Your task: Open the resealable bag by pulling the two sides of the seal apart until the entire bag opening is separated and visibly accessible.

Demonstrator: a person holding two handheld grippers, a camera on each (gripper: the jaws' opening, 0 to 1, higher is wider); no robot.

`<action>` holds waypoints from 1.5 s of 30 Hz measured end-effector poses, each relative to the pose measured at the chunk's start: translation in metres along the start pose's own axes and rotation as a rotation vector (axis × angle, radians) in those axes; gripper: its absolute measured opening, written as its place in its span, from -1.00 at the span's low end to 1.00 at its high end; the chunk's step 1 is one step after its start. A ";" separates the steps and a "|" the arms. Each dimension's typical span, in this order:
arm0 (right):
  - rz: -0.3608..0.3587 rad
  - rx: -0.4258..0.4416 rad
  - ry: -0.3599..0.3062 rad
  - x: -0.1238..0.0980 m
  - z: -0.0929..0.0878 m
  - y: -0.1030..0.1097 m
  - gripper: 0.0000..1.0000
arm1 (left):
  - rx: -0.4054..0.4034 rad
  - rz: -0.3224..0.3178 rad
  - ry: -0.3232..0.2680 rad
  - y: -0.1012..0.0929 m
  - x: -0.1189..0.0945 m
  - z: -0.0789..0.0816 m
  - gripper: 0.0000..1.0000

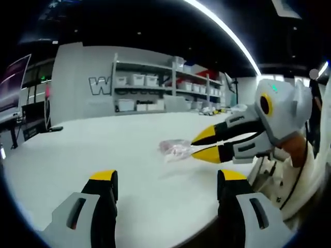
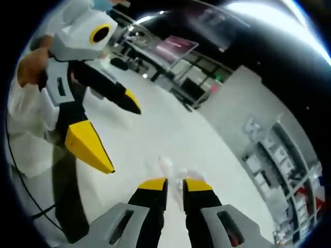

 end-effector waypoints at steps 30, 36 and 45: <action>0.016 -0.062 0.057 -0.013 -0.005 -0.001 -0.82 | -0.006 0.007 -0.005 0.001 -0.001 0.000 0.56; 0.021 -0.073 0.083 -0.008 -0.010 -0.004 -0.82 | -0.006 0.007 -0.004 0.001 -0.001 0.000 0.56; 0.053 -0.089 0.100 -0.006 -0.012 0.001 -0.82 | -0.007 0.005 -0.004 0.000 -0.001 0.000 0.56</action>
Point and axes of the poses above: the point that each gripper's makers call its tool centre point, and the gripper's own axes: x roughly forward along the fingers, y roughly to its left, z roughly out of its top, the point moved 4 cm from there along -x, roughly backward along the fingers, and after that the axes turned 3 degrees about z, right-handed, at the moved point
